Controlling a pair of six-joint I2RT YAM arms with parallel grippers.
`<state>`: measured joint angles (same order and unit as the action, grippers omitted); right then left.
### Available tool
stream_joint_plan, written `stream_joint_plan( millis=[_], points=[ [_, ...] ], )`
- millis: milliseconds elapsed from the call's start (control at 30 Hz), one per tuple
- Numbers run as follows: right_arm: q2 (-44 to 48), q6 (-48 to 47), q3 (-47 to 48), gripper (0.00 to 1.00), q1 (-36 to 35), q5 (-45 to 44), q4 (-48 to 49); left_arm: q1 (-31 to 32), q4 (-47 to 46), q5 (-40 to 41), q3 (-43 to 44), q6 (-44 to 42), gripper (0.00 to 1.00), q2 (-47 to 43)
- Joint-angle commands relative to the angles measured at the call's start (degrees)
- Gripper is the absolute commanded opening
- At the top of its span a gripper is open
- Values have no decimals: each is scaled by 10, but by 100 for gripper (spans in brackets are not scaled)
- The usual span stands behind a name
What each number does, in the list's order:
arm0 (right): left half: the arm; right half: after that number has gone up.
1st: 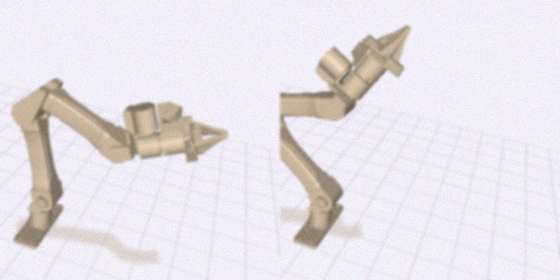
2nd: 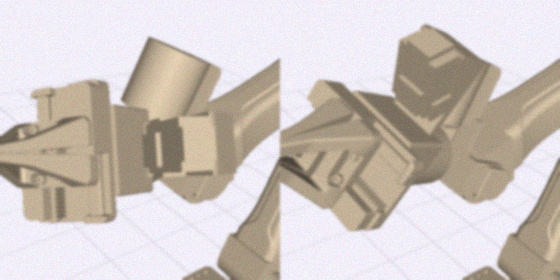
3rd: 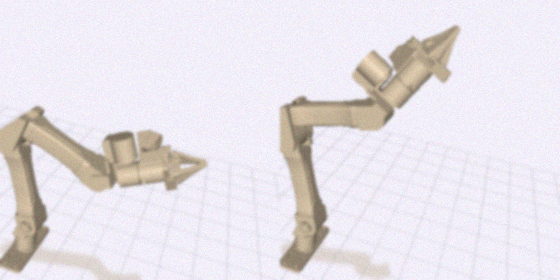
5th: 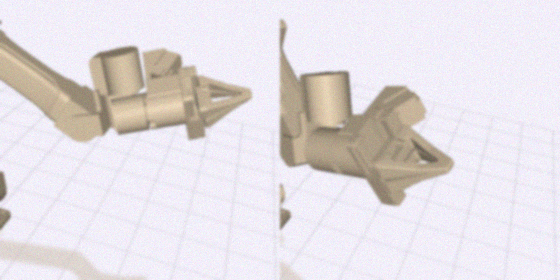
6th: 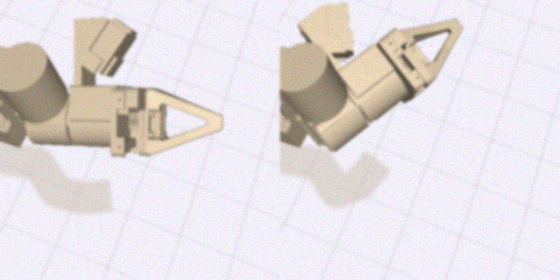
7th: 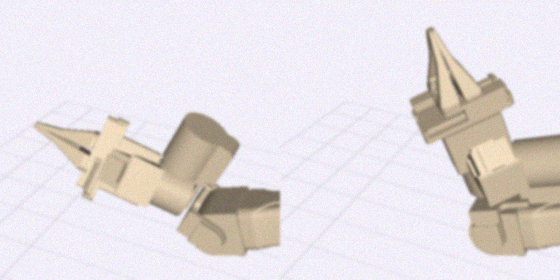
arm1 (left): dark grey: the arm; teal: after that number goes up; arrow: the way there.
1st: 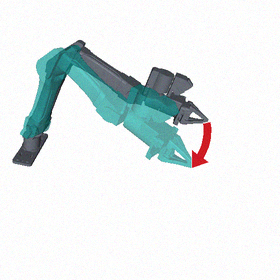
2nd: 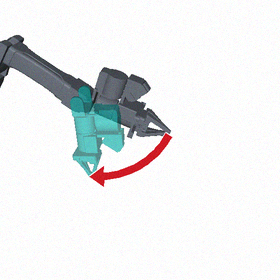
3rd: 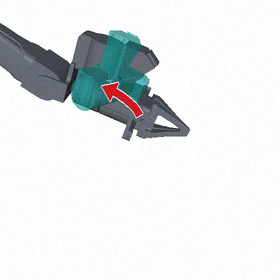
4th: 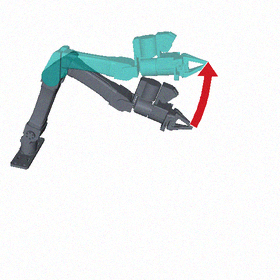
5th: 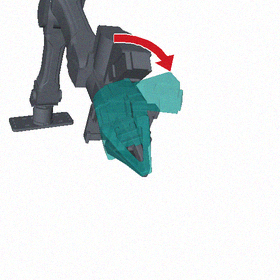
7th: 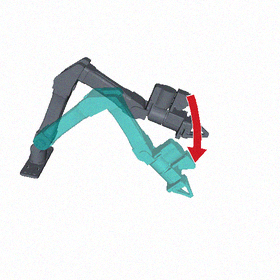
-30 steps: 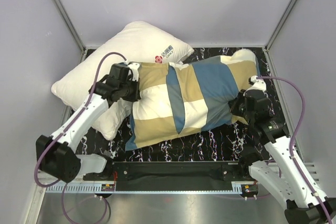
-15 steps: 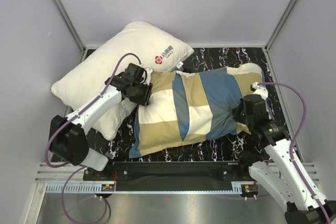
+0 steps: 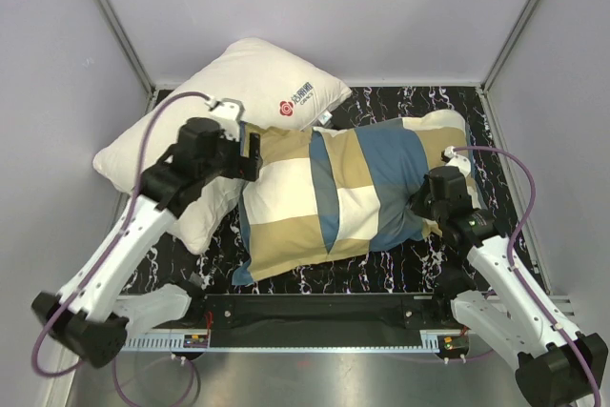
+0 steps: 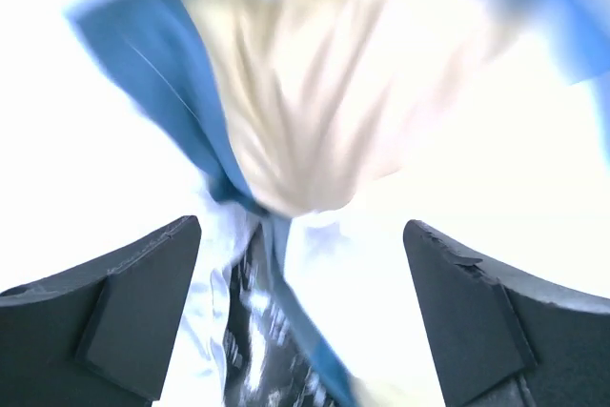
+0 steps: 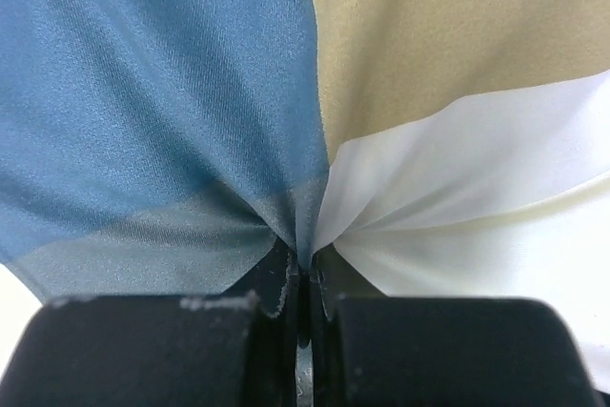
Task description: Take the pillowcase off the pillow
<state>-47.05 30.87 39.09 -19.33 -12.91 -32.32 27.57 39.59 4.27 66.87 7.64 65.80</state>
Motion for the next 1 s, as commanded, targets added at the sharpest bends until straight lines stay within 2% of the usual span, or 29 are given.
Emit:
stream_joint_plan(
  millis=[0,133,200,267,300,367,433,467,500,567,700,867,967],
  points=[
    [6,23,-9,0,-11,60,54,4,-59,70,16,62,94,-84],
    [3,38,-37,2,-29,65,64,11,-20,27,40,93,99,-88],
    [0,40,-43,4,-40,60,68,35,-17,0,34,100,99,-94],
    [-2,37,-42,8,-43,52,69,59,-31,0,13,117,99,-101],
    [-2,34,-39,14,-44,51,67,83,-39,0,6,122,99,-109],
    [-2,17,-17,45,-44,43,51,110,-64,13,-18,144,97,-119],
    [6,-4,11,68,-43,29,26,167,-69,66,-24,154,96,-127],
    [12,-12,20,84,-44,22,18,211,-70,107,-24,161,96,-127],
    [18,-21,30,91,-45,12,3,234,-70,128,-23,166,95,-124],
    [35,-44,64,98,-44,-2,-17,300,-69,181,-15,182,95,-102],
    [73,-67,135,100,-44,-32,-74,384,-48,257,19,205,96,-38],
    [121,-80,166,100,-44,-55,-103,397,-50,282,32,236,96,23],
    [140,-79,167,100,-45,-72,-132,396,-46,327,18,260,95,28]
  ],
)
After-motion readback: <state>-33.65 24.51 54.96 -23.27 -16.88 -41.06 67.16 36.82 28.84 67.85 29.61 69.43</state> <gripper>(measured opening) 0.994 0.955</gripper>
